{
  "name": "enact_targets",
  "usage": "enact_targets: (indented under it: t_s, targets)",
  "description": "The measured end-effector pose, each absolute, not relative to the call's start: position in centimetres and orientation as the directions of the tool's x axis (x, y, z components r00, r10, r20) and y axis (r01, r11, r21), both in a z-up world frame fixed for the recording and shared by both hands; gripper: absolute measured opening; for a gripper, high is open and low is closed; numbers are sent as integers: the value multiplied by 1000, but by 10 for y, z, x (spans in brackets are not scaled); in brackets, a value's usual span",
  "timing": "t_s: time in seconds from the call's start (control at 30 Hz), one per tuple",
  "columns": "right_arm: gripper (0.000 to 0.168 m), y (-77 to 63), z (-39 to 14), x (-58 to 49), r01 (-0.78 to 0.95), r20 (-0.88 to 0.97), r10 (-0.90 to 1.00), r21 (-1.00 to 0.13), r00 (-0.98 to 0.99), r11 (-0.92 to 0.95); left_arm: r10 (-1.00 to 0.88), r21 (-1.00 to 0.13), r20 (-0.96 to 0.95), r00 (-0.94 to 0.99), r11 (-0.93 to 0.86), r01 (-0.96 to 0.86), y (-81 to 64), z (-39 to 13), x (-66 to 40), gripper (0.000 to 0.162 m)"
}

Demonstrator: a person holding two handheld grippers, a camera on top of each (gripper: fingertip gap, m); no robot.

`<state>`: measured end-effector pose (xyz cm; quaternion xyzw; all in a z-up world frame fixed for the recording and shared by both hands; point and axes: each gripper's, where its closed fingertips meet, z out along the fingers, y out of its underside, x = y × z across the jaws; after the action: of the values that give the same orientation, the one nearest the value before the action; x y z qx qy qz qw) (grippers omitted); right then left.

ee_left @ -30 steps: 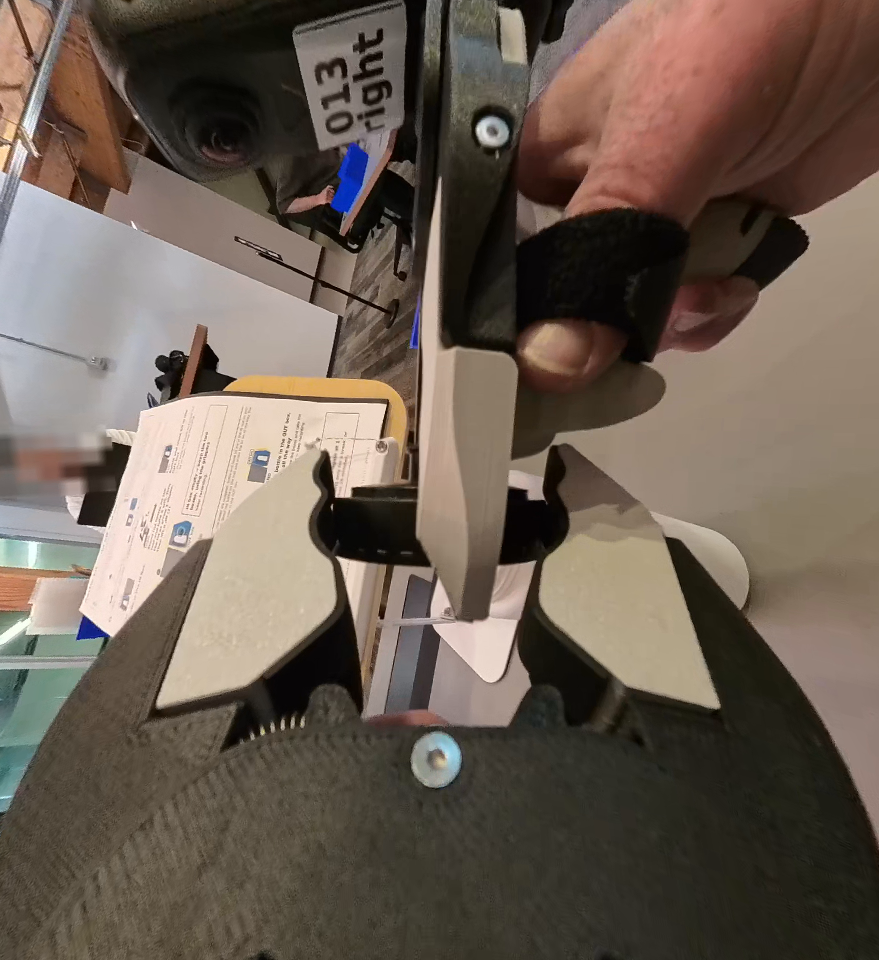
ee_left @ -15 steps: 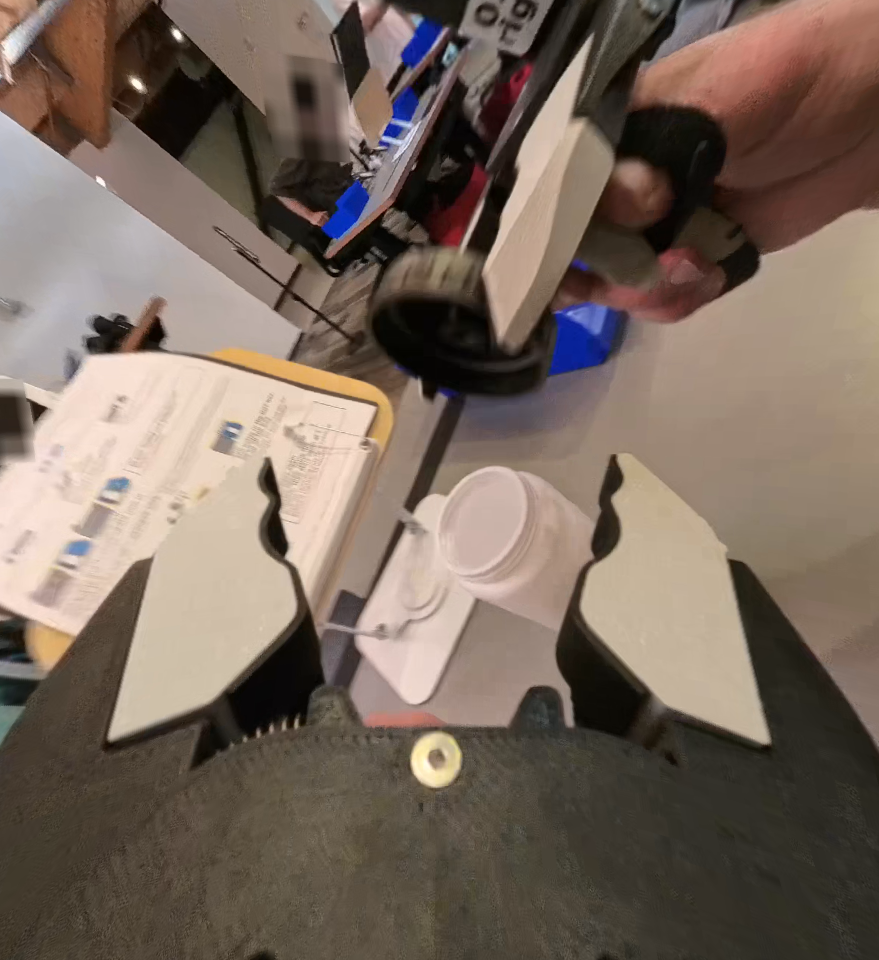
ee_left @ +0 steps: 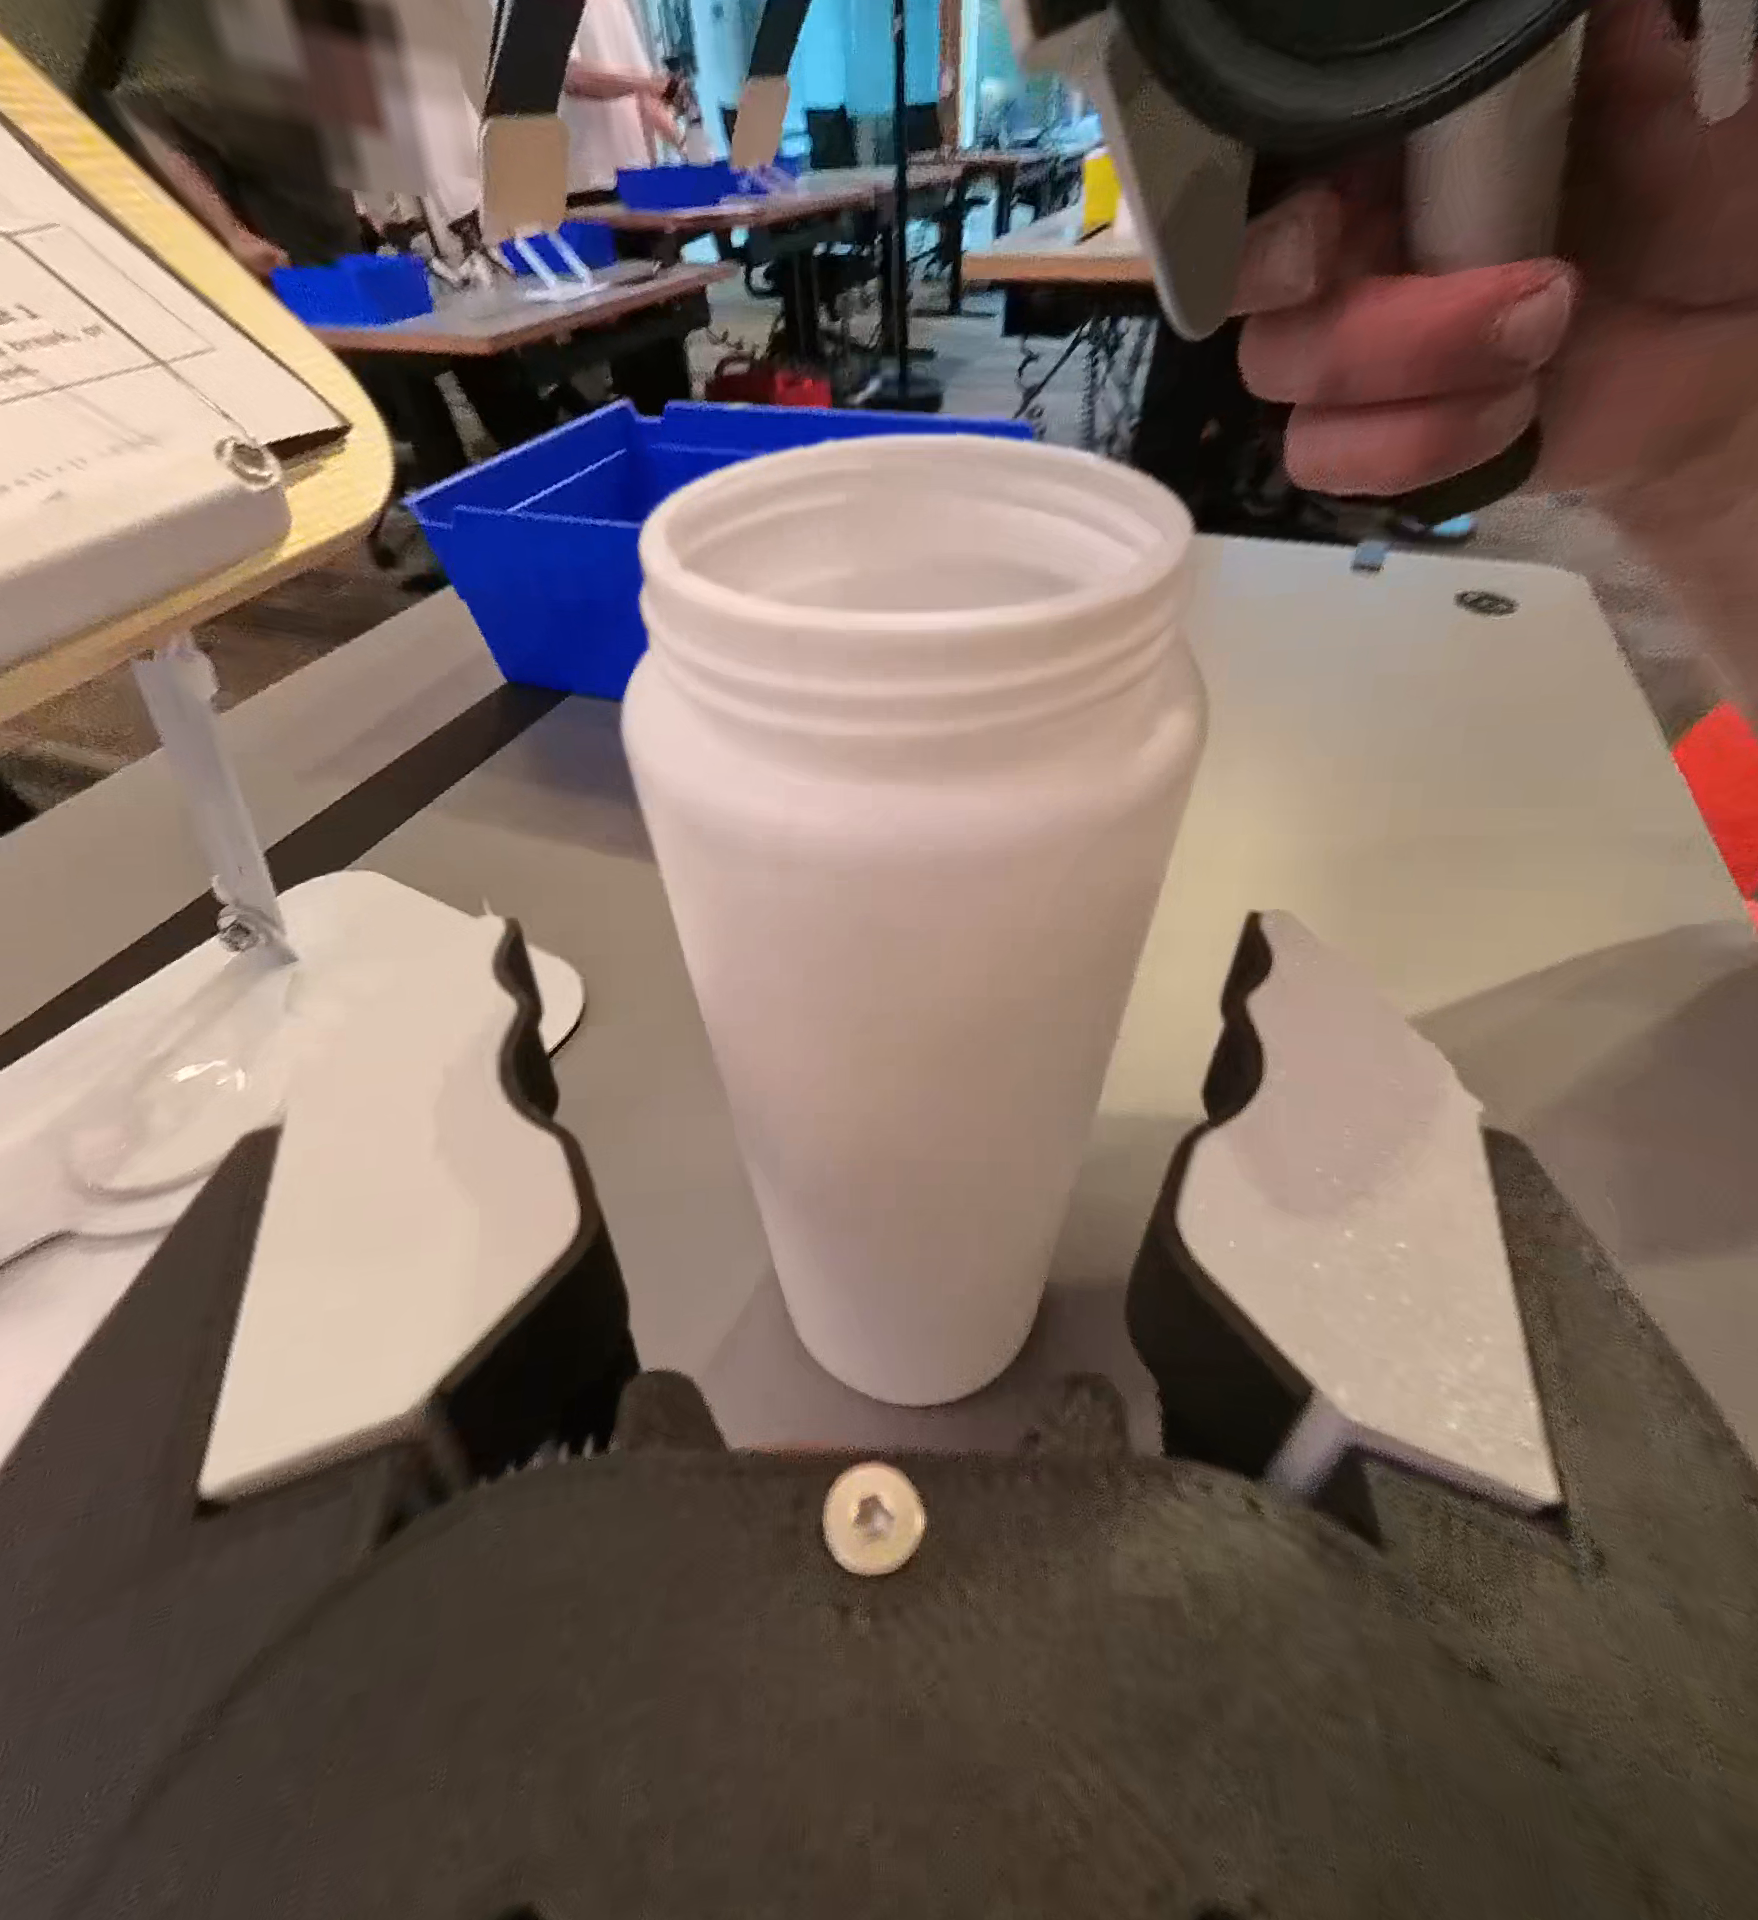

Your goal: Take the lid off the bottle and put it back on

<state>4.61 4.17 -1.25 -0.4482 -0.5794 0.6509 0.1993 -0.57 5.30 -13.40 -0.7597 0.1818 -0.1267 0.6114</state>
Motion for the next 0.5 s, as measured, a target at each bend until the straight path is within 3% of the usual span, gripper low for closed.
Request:
enact_targets:
  t_s: [0.4, 0.5]
  targets:
    - [76, 48, -26, 40, 279, -374, 769, -924, -518, -262, -512, -977, 27, 858, -197, -87, 64, -146, 10, 124]
    - [76, 49, -28, 38, 281, -377, 768, -923, -517, -264, -524, -980, 21, 851, -178, -85, 65, -146, 12, 104]
